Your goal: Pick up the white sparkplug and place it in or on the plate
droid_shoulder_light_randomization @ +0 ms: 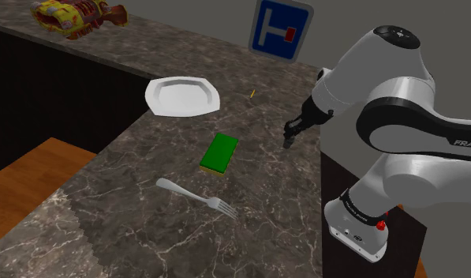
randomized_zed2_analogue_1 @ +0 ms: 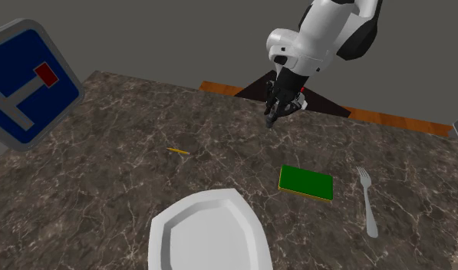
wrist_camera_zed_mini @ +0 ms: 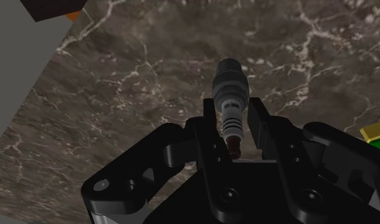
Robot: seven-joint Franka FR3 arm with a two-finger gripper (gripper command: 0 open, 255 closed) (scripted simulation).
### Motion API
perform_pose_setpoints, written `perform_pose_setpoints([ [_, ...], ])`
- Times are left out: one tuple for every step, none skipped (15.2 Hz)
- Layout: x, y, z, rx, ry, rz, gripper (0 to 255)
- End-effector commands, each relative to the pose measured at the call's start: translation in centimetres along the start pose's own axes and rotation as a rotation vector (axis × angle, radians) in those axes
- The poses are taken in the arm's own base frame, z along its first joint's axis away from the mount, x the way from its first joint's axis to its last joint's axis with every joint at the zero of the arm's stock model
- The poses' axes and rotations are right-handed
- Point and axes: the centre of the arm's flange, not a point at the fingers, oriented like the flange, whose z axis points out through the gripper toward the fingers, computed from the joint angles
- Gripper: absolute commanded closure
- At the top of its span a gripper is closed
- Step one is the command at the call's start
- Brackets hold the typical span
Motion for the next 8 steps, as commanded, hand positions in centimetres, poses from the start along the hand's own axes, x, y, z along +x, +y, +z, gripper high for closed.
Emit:
perform_pose_setpoints([
  [0.0, 0.0, 0.0, 0.0, -0.001, 0.0, 255],
  [0.0, 0.0, 0.0, 0.0, -0.001, 0.0, 255],
  [0.0, 0.0, 0.0, 0.0, -0.001, 0.0, 255],
  [0.2, 0.0, -0.5, 0.0, -0.001, 0.0, 255],
  [0.3, 0.1, -1.0, 0.0, -0.001, 0.0, 255],
  [0.5, 0.1, -1.5, 0.0, -0.001, 0.0, 255],
  [0.7, 0.1, -2.0, 0.0, -0.001, 0.0, 255],
  [0.8, 0.2, -2.5, 0.0, -0.001, 0.0, 255],
])
